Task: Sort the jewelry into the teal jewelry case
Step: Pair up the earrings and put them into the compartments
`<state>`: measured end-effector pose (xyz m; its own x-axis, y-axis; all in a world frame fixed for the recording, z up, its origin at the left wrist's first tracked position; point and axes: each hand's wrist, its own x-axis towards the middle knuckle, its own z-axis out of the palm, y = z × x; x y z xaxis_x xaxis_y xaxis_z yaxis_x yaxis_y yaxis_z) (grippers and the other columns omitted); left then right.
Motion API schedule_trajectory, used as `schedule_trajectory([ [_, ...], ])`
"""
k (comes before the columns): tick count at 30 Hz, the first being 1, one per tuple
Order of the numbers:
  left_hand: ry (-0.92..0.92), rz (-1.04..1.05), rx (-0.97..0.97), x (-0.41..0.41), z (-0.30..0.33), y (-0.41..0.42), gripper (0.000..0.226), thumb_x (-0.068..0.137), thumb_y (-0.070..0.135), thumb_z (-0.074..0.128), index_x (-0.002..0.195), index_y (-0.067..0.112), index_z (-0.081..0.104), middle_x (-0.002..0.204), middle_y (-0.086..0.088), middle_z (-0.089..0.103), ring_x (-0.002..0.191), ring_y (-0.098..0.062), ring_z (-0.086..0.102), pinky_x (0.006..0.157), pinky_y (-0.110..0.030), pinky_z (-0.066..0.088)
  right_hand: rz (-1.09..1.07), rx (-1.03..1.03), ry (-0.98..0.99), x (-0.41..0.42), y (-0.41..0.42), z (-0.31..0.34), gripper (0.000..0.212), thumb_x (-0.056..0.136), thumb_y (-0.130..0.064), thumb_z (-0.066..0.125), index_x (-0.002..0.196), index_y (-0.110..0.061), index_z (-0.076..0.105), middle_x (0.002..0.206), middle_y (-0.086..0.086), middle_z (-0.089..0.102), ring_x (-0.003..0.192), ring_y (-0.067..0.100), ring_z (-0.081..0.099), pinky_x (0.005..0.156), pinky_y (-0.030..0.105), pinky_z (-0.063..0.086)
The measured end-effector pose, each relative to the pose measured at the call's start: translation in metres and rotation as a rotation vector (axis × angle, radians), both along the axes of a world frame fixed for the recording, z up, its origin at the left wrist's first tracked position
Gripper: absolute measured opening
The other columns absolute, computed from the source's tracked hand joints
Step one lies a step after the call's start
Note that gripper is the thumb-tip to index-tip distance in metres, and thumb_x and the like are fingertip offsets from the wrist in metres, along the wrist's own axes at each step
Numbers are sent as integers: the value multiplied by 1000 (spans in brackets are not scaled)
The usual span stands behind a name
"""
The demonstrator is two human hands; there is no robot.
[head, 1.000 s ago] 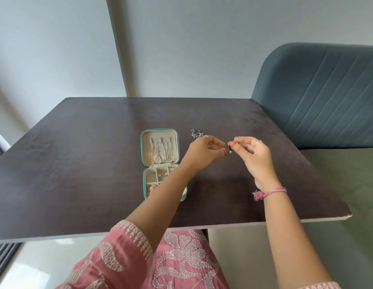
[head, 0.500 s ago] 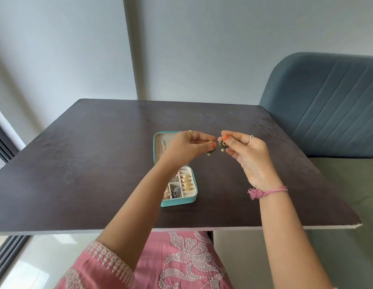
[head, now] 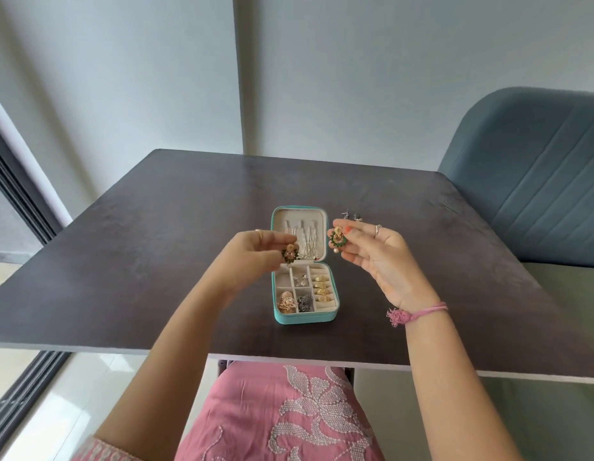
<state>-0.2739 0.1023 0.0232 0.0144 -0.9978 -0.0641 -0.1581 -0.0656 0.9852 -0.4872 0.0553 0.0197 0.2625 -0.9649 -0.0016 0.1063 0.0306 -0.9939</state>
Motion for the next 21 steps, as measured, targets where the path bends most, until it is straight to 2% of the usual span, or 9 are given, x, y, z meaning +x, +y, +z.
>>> schedule_trajectory([
  [3,-87,43,5,2,-11,3,33,84,-5,60,105,18,69,93,7,73,81,-3,68,80,-16,53,18,5,0,9,1,-3,21,94,-12,57,110,-15,71,105,6,73,94,15,66,90,32,52],
  [6,-244,98,-5,-1,-22,4,29,85,2,62,108,17,69,94,6,73,81,-2,68,82,-19,54,28,5,3,14,1,-6,21,95,-12,57,110,-15,71,107,6,73,99,18,66,90,32,52],
  [11,-517,122,-129,-11,-30,10,27,86,10,63,112,14,69,104,1,72,81,1,63,75,-2,45,27,5,11,14,1,-11,21,95,-12,57,109,-17,72,109,7,72,104,21,65,93,33,52],
  [13,-592,113,-166,-15,-30,14,26,87,13,64,113,15,69,106,1,72,84,-1,64,79,-9,48,30,2,22,12,1,-13,22,95,-12,57,110,-17,72,109,7,72,107,23,64,94,34,51],
  [15,-641,112,-182,-19,-30,17,27,88,17,63,114,18,69,109,2,71,83,-5,65,77,-14,50,32,0,26,9,1,-15,22,95,-13,57,111,-16,71,110,8,72,110,26,63,95,35,51],
  [18,-648,116,-188,-21,-31,20,27,89,18,62,115,20,69,111,2,71,82,-9,67,75,-18,53,36,-7,29,6,1,-16,23,95,-13,56,113,-14,70,110,9,72,112,28,63,96,35,50],
  [21,-645,125,-187,-23,-31,19,27,91,17,59,116,20,68,112,2,70,82,-10,67,71,-15,53,41,-11,35,4,0,-17,23,95,-13,56,114,-14,70,110,9,72,114,29,62,95,33,51],
])
